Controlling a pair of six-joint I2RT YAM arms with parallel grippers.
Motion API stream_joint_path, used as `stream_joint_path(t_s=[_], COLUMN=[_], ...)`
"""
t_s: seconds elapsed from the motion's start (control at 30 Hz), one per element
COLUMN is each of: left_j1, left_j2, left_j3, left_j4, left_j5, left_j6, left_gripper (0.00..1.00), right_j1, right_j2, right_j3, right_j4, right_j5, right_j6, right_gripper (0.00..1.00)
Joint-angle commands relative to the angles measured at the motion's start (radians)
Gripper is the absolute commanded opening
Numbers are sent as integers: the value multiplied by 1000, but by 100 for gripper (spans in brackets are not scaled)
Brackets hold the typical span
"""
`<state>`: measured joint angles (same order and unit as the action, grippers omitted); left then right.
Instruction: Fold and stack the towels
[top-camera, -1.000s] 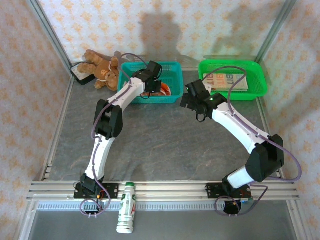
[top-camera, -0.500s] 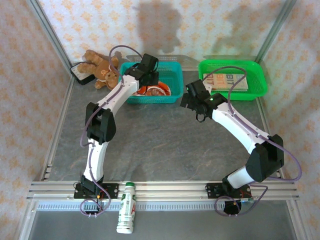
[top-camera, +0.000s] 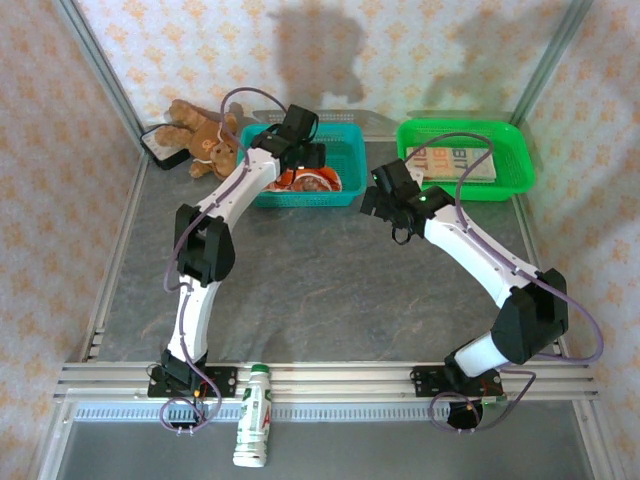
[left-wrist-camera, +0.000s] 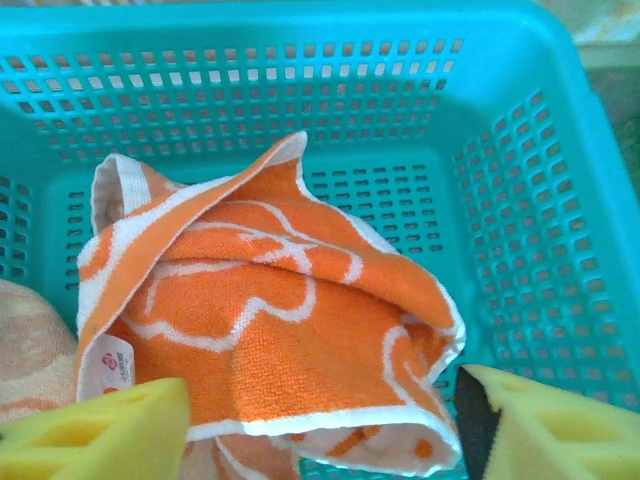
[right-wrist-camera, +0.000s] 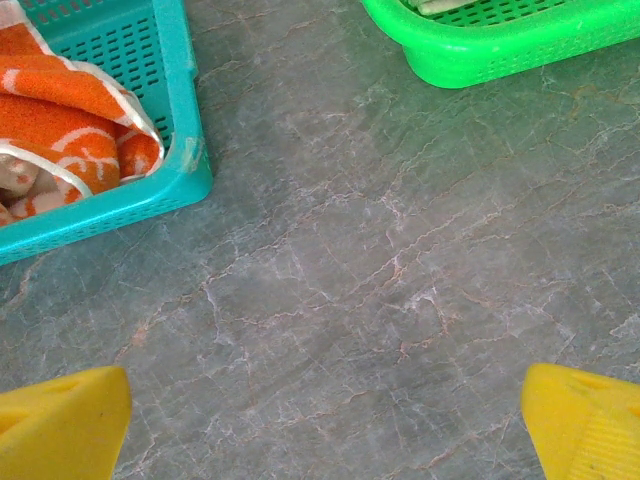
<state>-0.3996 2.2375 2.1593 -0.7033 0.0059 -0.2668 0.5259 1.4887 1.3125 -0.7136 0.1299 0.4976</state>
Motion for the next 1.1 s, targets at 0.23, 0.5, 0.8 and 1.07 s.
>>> stream_joint_path(t_s=[0.23, 0.5, 0.8, 1.07], left_j1=[-19, -20, -20, -19], left_j2=[104, 103, 45, -32], left_j3=[49, 50, 50, 84], left_j4=[-79, -88, -82, -85], left_j5=[-53, -76, -110, -147], left_j6=[49, 52, 64, 58], left_gripper=[62, 29, 7, 0], right_j1=[7, 7, 7, 8], right_j2=[8, 13, 22, 21], right_j3=[18, 18, 21, 19], right_j4=[-16, -17, -8, -3], right_j5=[12, 14, 4, -3], right_j6=[1, 1, 10, 14], right_gripper=[99, 99, 99, 99])
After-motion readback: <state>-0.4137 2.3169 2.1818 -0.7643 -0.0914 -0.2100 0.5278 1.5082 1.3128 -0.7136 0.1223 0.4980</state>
